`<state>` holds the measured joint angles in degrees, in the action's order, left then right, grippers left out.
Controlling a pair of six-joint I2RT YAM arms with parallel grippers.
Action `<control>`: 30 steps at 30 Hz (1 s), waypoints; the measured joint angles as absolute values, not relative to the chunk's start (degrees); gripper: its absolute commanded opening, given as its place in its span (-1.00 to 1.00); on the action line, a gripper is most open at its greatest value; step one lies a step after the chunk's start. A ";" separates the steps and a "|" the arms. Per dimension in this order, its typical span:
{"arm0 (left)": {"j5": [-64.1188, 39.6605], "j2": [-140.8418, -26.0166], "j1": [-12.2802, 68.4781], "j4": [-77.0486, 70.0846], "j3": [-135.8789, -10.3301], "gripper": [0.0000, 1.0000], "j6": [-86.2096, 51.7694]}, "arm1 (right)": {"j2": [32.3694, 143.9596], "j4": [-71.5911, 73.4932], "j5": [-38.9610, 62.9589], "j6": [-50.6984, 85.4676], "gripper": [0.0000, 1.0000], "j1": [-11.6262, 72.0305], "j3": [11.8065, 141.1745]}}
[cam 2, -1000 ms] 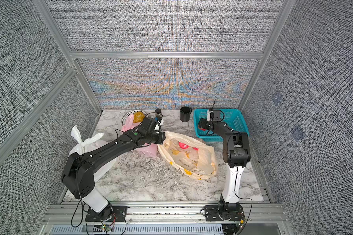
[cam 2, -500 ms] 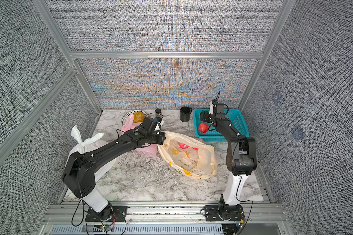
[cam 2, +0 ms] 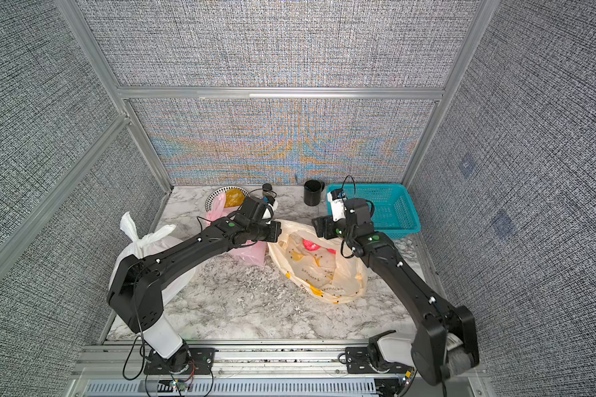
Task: Untie the knot of a plastic bag & take out the apple
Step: Pick up the apple from the plastic bag.
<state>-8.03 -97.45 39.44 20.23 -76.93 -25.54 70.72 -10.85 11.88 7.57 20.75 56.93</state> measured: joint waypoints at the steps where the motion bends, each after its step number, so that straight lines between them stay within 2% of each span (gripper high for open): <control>1: -8.01 -97.45 39.44 20.21 -77.01 -1.00 -25.54 | 68.86 -11.31 12.62 7.33 0.58 21.96 55.90; 6: -8.03 -97.45 39.44 19.59 -77.28 -1.00 -25.54 | 64.95 -13.61 15.81 7.42 0.48 26.87 51.35; 14: -8.05 -96.31 39.55 19.35 -77.32 -1.00 -25.76 | 74.39 -13.63 16.29 10.15 0.46 29.98 48.47; 19: -8.05 -95.79 39.59 19.22 -76.90 -1.00 -25.80 | 81.08 -10.87 10.50 11.79 0.50 29.91 50.26; 30: -8.99 -96.40 40.07 18.06 -76.79 -1.00 -26.15 | 89.41 -2.59 -2.70 13.96 0.73 28.86 52.45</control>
<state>-8.99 -96.40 40.07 18.06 -76.79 -26.15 89.41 -2.59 -2.70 13.96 28.86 52.45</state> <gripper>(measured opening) 0.049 0.848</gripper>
